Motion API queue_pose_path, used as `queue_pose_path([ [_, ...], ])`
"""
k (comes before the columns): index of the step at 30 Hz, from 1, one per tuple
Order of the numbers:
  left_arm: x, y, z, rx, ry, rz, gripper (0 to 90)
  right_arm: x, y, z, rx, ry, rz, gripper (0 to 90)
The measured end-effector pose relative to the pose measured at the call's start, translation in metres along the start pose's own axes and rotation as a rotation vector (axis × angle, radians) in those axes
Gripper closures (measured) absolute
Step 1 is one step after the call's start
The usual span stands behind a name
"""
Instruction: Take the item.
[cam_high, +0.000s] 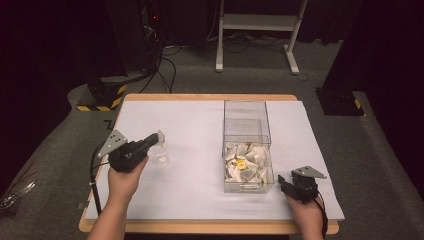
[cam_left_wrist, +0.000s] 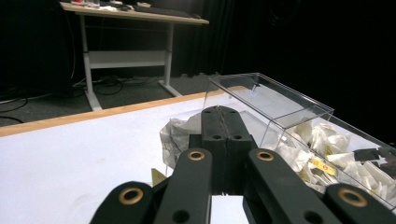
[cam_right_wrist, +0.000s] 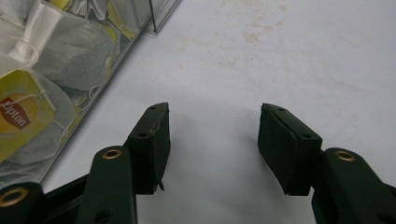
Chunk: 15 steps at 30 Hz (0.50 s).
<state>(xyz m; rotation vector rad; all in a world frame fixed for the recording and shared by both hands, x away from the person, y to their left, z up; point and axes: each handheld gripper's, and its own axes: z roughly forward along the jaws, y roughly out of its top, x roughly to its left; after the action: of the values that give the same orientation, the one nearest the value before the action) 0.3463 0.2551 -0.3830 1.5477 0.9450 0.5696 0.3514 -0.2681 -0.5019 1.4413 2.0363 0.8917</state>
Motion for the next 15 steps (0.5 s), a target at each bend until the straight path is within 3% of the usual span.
queue_pose_path([
  [15,0.0087,-0.007,-0.0014,0.017,0.018,-0.02,90.0,-0.0008,0.0001,0.0002,-0.002,0.004,-0.002,44.0],
])
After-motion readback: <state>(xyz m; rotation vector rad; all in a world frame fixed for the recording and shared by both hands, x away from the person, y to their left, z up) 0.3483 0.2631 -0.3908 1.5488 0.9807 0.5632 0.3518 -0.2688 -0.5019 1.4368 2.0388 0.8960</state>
